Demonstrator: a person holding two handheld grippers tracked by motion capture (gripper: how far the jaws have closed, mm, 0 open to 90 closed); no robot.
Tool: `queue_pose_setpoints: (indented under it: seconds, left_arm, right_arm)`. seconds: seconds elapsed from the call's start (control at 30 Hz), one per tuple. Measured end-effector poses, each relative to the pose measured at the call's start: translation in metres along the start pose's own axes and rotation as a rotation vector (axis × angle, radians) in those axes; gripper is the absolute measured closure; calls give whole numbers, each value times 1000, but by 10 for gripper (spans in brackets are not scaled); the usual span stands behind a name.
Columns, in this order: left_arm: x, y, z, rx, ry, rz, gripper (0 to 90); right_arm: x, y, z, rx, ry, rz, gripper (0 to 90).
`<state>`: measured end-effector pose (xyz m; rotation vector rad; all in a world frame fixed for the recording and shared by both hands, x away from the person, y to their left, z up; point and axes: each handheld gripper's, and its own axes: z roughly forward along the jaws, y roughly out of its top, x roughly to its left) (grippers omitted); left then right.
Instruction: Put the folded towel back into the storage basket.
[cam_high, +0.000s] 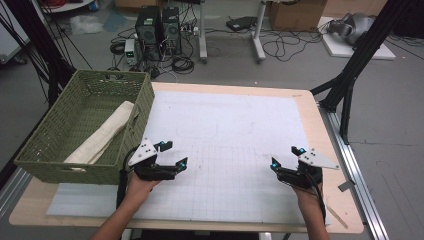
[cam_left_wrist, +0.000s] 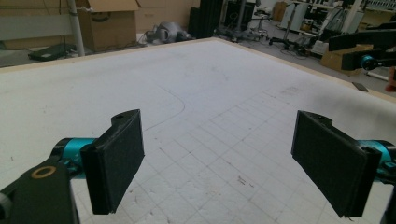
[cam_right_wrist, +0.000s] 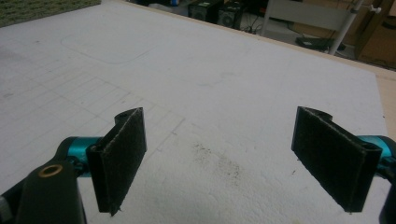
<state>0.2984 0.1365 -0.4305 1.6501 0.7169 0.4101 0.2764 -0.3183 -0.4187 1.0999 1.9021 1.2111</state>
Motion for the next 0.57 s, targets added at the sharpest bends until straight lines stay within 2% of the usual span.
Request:
queue_pose_setpoints:
  seconds: [0.57]
  left_arm:
    - [0, -1, 0, 6, 4, 0, 173]
  right_arm:
    - [0, 1, 1, 0, 3, 4, 169]
